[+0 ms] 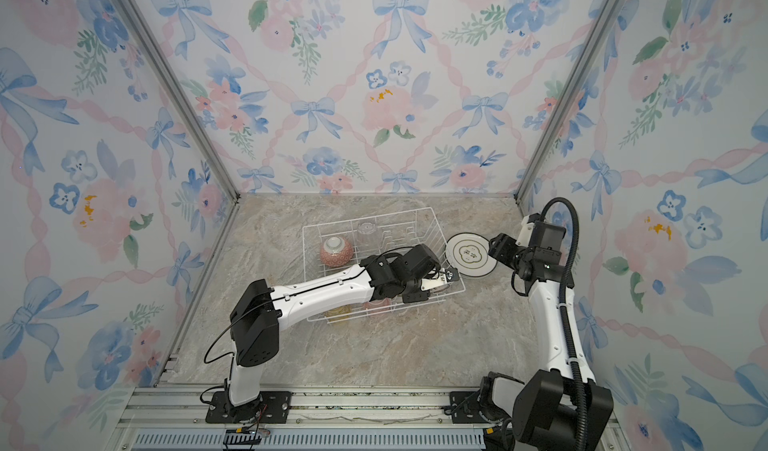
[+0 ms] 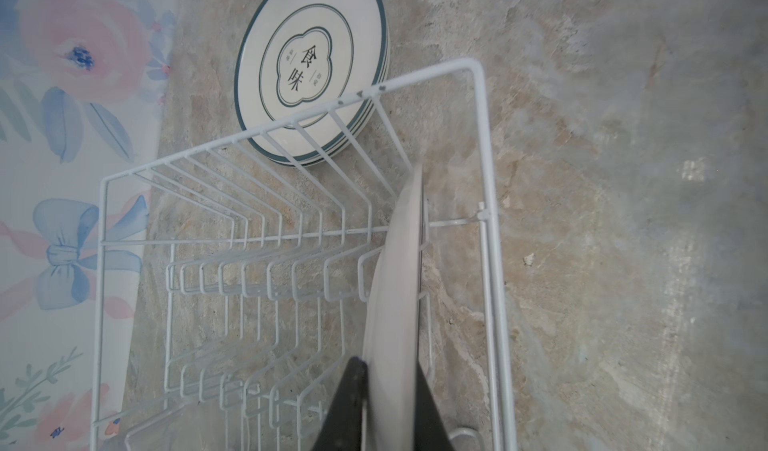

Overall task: Unload the mixed dishes from the dish rack
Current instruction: 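Grasp the orange sunburst-printed plate in the rack with the left gripper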

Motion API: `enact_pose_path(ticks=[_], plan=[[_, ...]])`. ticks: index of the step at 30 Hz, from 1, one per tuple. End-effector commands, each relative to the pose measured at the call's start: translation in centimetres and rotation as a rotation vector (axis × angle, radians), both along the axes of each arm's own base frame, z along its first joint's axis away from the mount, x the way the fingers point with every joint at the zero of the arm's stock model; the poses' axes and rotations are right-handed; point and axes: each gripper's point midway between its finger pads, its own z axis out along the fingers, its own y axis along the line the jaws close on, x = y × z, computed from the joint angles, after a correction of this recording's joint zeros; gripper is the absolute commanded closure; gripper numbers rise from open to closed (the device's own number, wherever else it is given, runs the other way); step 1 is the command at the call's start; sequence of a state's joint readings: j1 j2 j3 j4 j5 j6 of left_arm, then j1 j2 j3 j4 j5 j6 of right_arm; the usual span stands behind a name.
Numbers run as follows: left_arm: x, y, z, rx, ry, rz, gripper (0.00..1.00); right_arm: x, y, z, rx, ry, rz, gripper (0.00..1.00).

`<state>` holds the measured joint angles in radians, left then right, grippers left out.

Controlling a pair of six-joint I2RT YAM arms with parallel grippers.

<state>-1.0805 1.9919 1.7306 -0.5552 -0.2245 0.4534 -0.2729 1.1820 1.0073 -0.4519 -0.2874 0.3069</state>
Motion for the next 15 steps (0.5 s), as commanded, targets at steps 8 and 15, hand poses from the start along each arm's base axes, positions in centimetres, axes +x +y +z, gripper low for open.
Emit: enact_pose_path(ticks=[8,15], plan=[[2.1,2.4,-2.9,0.156,-0.052,0.077,1.0,0.0,0.2,-0.4,0.018,-0.004,0.006,0.31],[3.7,2.6,-0.3,0.122,-0.119,0.139,1.0,0.2,0.3,-0.5,0.025,-0.013,0.014,0.31]])
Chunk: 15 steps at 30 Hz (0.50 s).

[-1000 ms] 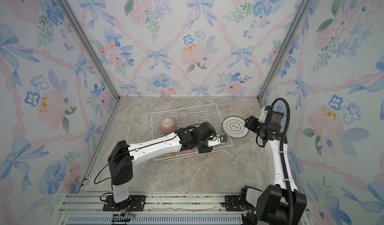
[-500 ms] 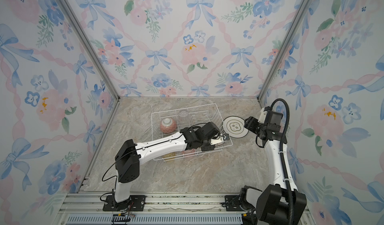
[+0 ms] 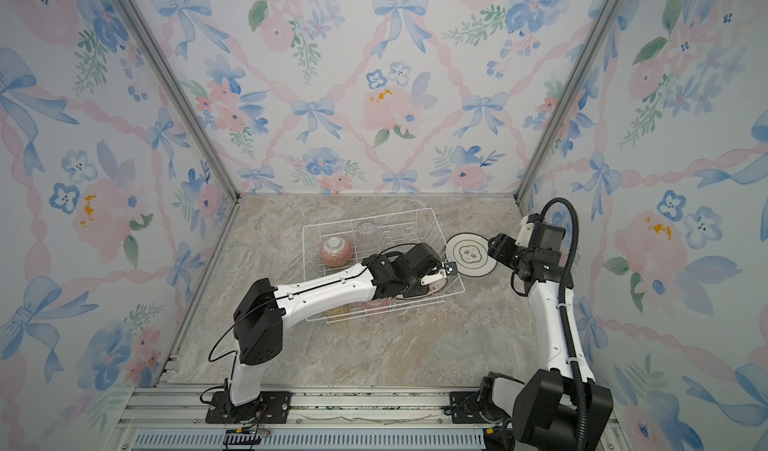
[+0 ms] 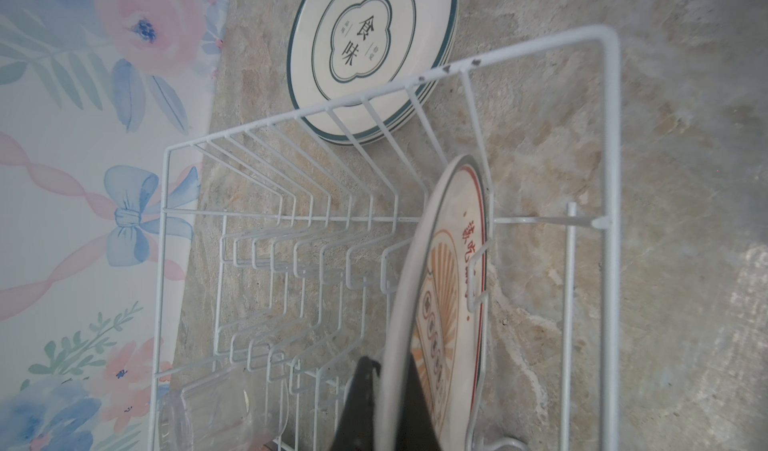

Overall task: Unload the mixed dishes from the dish rack
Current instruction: 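Grasp the orange sunburst-printed plate in the rack with the left gripper, then lift the plate toward the right gripper while the right gripper nears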

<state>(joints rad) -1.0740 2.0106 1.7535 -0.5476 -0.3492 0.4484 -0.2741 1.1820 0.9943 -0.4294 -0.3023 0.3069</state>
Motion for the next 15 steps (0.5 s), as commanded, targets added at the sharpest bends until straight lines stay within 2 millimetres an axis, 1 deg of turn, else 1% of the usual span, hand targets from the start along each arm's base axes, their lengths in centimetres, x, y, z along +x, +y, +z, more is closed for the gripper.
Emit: enact_pose_path(ticks=[1,6,11,15], plan=[[1.7,1.7,-0.2,0.071,-0.033,0.062,1.0,0.1,0.2,-0.4,0.019,-0.003,0.008,0.31],[2.7,2.0,4.0,-0.02,-0.071,0.098,1.0,0.1,0.4,-0.2,0.02,-0.014,0.022,0.31],[3.0,2.5,8.6,-0.142,-0.08,0.113,1.0,0.1,0.9,0.4,0.024,-0.04,0.048,0.32],[3.3,3.1,11.5,-0.238,-0.072,0.129,1.0,0.3,1.6,0.7,0.035,-0.058,0.076,0.32]])
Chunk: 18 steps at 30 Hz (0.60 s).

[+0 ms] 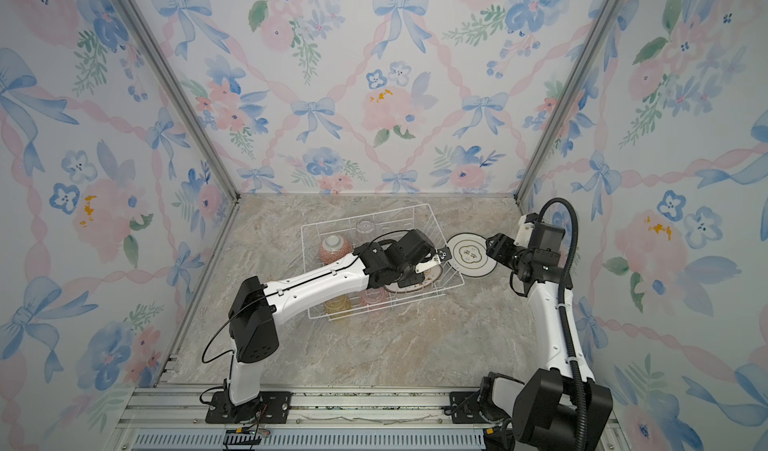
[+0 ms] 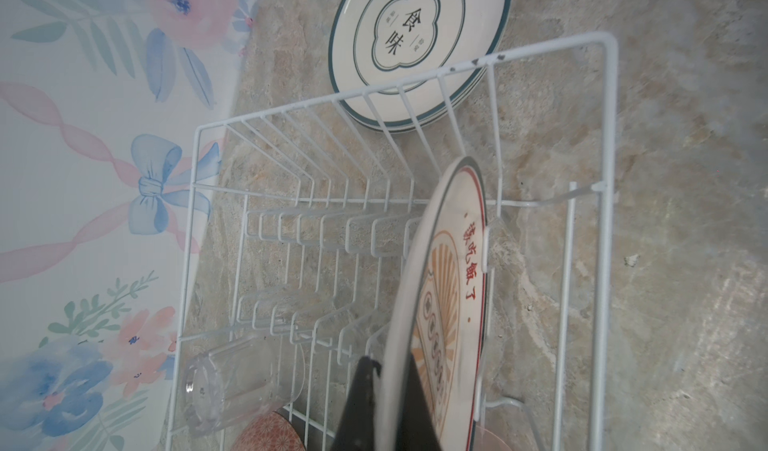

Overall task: Unload the mixed dishes from the dish rack
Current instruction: 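Lift the plate toward the right gripper while the right gripper nears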

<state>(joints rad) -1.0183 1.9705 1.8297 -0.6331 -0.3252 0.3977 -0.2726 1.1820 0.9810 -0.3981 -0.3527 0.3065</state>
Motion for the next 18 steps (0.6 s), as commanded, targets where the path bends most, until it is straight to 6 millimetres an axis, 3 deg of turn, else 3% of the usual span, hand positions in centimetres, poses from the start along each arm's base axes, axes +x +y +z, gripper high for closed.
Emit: enact_pose_path(ticks=[1,8,18], plan=[[1.7,1.4,8.6,-0.2,-0.088,0.065,1.0,0.1,1.1,0.7,0.015,-0.041,0.048,0.33],[3.3,3.3,13.4,-0.503,0.055,0.053,1.0,0.4,5.0,3.2,0.106,-0.203,0.234,0.35],[4.7,4.6,14.3,-0.76,0.26,-0.016,1.0,-1.5,13.6,6.6,0.269,-0.398,0.651,0.37]])
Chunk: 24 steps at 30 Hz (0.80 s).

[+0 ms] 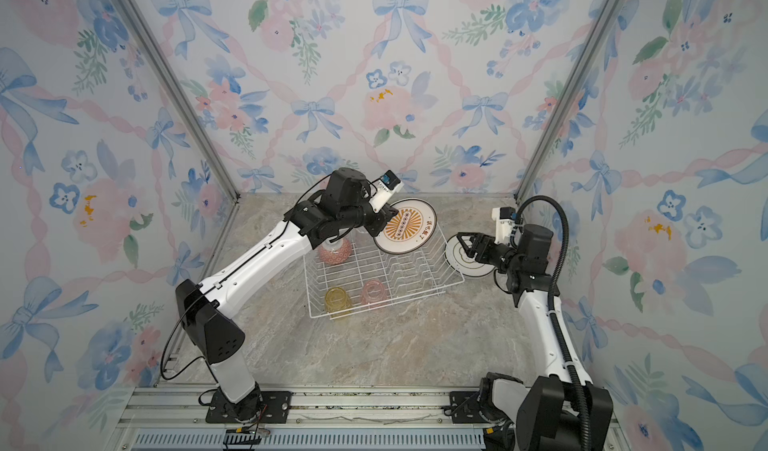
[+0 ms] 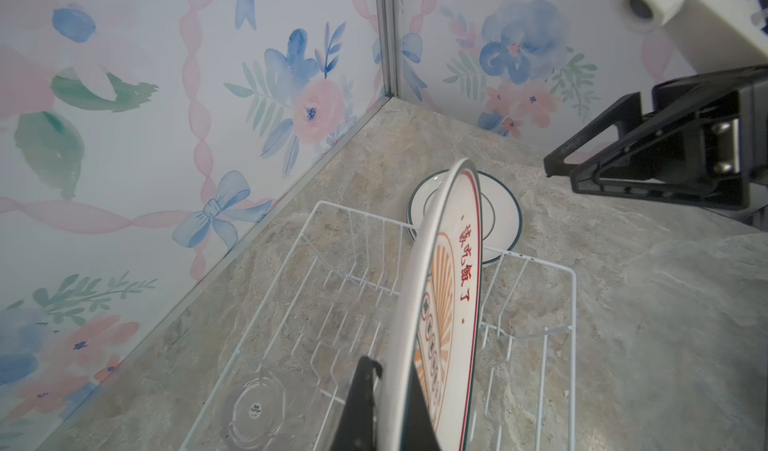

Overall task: Unload the mixed dishes from the dish rack
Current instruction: 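Lift the plate toward the right gripper while the right gripper nears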

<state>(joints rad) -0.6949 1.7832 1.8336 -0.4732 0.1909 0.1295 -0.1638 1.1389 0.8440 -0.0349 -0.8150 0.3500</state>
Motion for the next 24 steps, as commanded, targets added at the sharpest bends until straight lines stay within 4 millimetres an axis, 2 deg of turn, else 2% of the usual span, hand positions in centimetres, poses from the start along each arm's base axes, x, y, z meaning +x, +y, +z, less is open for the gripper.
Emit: enact_pose_path(ticks=[1,5,12,24], plan=[[-1.3,-1.0,1.9,-0.176,0.067,-0.113,1.0,-1.3,3.7,2.5,0.061,-0.122,0.196,0.37],[-1.1,-0.7,1.9,-0.257,0.107,-0.15,1.0,-1.4,5.5,2.5,0.068,-0.132,0.256,0.38],[-0.9,-0.1,2.4,-0.379,0.153,-0.205,1.0,-0.8,5.9,1.8,0.08,-0.114,0.261,0.37],[-0.9,-1.2,2.8,-0.56,0.218,-0.312,1.0,-0.8,8.4,2.5,0.131,-0.142,0.346,0.42]])
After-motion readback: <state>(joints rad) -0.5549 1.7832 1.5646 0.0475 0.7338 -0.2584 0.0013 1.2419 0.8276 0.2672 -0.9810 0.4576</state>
